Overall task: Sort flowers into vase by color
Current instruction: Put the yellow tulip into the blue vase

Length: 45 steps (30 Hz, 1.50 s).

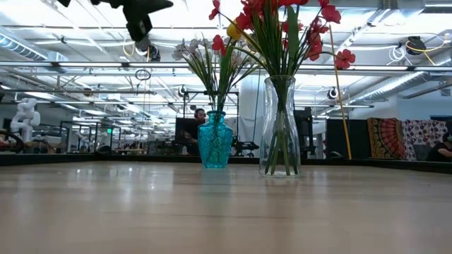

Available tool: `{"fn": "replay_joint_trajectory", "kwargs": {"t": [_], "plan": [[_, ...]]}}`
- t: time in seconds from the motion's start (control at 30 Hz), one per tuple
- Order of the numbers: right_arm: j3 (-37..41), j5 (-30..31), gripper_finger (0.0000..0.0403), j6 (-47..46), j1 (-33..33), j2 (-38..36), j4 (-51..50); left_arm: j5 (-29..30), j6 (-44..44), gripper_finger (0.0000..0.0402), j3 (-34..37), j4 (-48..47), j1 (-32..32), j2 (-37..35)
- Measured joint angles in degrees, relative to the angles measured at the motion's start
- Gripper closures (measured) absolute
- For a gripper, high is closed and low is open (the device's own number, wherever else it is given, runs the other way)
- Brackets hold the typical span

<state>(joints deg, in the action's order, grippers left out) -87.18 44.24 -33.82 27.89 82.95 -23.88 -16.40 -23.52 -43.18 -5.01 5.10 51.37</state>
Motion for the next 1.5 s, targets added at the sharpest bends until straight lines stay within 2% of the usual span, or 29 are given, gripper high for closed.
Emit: {"fn": "replay_joint_trajectory", "kwargs": {"t": [0.2, 0.6, 0.77, 0.9, 1.07, 1.17, 1.5], "plan": [[0.0, -6.8, 0.0402, 5.3, -5.1, 4.1, 11.5, 0.0, 2.5, 0.0247, 0.0, -0.9, 0.0, -5.5], [-0.1, -17.4, 0.0402, 8.0, -14.0, 15.9, 34.2, 0.0, 11.9, 0.0247, 0.0, -2.0, 0.1, -14.2], [-5.2, -19.0, 0.0402, 8.9, -16.2, 21.5, 34.4, -3.6, 13.0, 0.0247, 0.0, -1.9, 0.1, -15.4], [-11.9, -19.7, 0.0402, 15.9, -16.7, 26.6, 33.7, -5.6, 15.0, 0.0247, 0.0, -1.9, 0.1, -15.4], [-19.3, -20.5, 0.0402, 18.7, -17.0, 30.8, 25.9, -7.5, 13.9, 0.0247, 0.0, -1.8, 0.0, -15.4], [-22.8, -20.4, 0.0402, 20.2, -17.3, 32.6, 24.8, -7.6, 13.4, 0.0247, 0.0, -1.6, 0.0, -15.4], [-24.1, -20.5, 0.0403, 21.1, -17.8, 33.3, 22.4, -6.4, 11.9, 0.0247, 0.0, -0.7, 0.0, -14.9]]}}
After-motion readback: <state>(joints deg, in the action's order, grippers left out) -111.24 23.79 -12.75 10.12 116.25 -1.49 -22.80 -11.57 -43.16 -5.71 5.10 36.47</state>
